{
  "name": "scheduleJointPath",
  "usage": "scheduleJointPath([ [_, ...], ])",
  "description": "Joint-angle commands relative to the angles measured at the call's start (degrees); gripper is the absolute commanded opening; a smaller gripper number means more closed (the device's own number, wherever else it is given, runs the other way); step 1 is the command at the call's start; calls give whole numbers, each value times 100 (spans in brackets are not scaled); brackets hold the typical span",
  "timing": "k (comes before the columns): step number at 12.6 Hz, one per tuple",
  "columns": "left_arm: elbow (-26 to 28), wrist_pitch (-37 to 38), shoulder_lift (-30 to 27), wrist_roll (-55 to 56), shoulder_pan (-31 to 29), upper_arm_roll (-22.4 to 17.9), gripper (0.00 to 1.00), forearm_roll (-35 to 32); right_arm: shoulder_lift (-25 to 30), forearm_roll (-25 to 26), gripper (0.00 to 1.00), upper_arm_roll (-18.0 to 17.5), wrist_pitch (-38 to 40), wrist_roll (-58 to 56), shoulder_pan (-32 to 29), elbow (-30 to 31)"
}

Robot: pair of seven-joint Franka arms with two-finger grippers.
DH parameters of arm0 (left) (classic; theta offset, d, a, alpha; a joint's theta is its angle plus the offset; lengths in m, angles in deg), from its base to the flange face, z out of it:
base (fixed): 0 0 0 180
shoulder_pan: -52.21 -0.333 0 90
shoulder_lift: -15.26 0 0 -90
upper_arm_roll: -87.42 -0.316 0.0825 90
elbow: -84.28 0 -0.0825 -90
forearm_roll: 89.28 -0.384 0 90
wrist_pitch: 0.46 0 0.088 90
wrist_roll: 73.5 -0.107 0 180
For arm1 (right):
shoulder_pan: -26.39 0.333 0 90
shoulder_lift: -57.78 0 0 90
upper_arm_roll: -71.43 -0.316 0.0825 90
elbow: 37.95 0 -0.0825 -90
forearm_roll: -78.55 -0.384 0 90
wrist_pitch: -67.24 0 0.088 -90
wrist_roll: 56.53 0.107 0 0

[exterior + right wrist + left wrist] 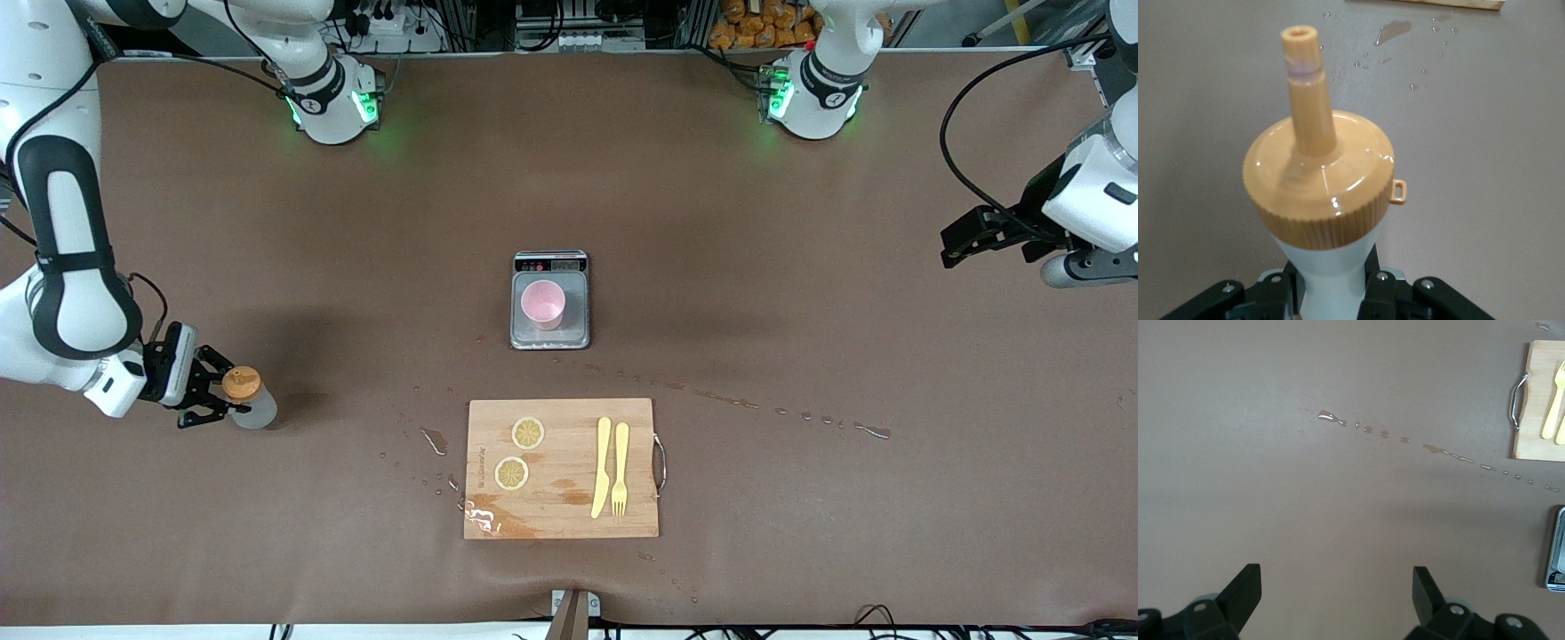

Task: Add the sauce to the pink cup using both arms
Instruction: 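Carry the sauce bottle back beside the table edge with the right gripper, then set the bottle upright on the table and open the right gripper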

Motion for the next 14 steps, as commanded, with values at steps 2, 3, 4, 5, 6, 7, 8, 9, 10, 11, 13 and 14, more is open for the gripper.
scheduleJointPath([
  [2,56,40,-131,-146,-30,-47,100,79,-160,-338,0,-102,96,-321,-275,-192],
  [3,56,40,-140,-146,-39,-47,100,79,-195,-426,0,-102,105,-443,-301,-192],
  [4,56,40,-140,-146,-39,-56,100,79,-239,-462,0,-102,114,-462,-354,-192],
  [5,56,40,-140,-146,-39,-56,100,79,-248,-471,0,-102,122,-471,-372,-192],
  [6,47,40,-140,-146,-48,-56,100,70,-248,-471,0,-102,123,-471,-389,-201],
  [7,47,40,-140,-146,-65,-56,100,62,-248,-462,11,-102,114,-462,-390,-201],
  [8,47,40,-140,-154,-170,-47,100,62,-248,-462,28,-102,114,-462,-398,-201],
  [9,47,40,-140,-198,-180,-47,100,62,-257,-471,67,-102,105,-462,-459,-201],
  [10,47,40,-140,-259,-180,-47,100,62,-266,-471,100,-102,105,-462,-486,-201],
  [11,38,40,-140,-286,-180,-56,100,62,-327,-471,100,-102,105,-471,-582,-201],
  [13,47,40,-140,-286,-189,-56,100,62,-327,-471,100,-102,114,-471,-653,-210],
  [14,47,40,-140,-286,-189,-56,100,62,-319,-471,100,-102,122,-462,-705,-245],
])
